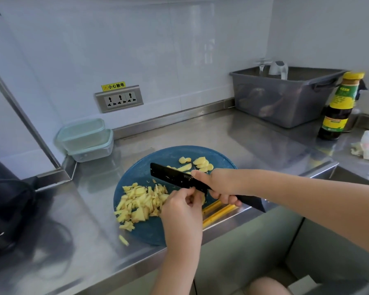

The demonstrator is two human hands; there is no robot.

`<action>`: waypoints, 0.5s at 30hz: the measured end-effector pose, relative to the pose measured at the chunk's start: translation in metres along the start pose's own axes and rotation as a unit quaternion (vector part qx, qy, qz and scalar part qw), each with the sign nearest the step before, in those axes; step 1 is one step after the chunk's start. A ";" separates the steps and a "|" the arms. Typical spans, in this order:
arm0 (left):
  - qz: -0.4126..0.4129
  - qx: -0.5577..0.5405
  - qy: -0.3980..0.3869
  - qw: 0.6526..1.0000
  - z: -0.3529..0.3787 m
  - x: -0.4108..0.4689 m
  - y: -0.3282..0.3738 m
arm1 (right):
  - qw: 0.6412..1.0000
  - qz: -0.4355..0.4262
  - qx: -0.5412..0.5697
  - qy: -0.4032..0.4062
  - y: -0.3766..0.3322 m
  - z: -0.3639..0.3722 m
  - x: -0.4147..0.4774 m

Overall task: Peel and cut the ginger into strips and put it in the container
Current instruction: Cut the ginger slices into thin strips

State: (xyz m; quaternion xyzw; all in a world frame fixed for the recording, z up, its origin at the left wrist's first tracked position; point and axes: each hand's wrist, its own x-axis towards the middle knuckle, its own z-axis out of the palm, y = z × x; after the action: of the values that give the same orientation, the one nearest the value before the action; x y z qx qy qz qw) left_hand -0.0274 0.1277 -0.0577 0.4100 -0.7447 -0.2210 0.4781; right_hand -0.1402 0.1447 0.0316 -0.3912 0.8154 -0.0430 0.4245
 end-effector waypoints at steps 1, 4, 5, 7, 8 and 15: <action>0.004 0.005 0.004 1.000 0.000 -0.001 0.001 | 1.000 0.001 0.001 -0.003 0.000 0.000 0.000; 0.004 0.006 0.005 1.000 -0.001 -0.002 0.003 | 1.000 -0.004 -0.014 0.013 0.007 0.001 0.002; 0.003 0.006 0.005 1.000 -0.002 -0.002 0.004 | 0.999 -0.005 -0.022 0.023 0.010 0.002 0.003; 0.002 0.006 0.008 1.000 -0.002 -0.003 0.004 | 0.999 0.001 -0.025 0.033 0.014 0.004 0.002; 0.001 0.006 0.009 1.000 -0.002 -0.004 0.006 | 0.999 0.003 -0.027 0.035 0.015 0.004 0.000; 0.027 0.064 -0.039 0.997 -0.004 -0.009 0.010 | 0.997 -0.015 0.077 -0.002 0.027 -0.006 -0.010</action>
State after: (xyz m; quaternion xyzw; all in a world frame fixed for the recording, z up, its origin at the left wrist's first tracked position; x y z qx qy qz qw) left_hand -0.0257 0.1406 -0.0535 0.4108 -0.7859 -0.1757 0.4275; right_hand -0.1572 0.1684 0.0307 -0.3698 0.8027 -0.1108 0.4546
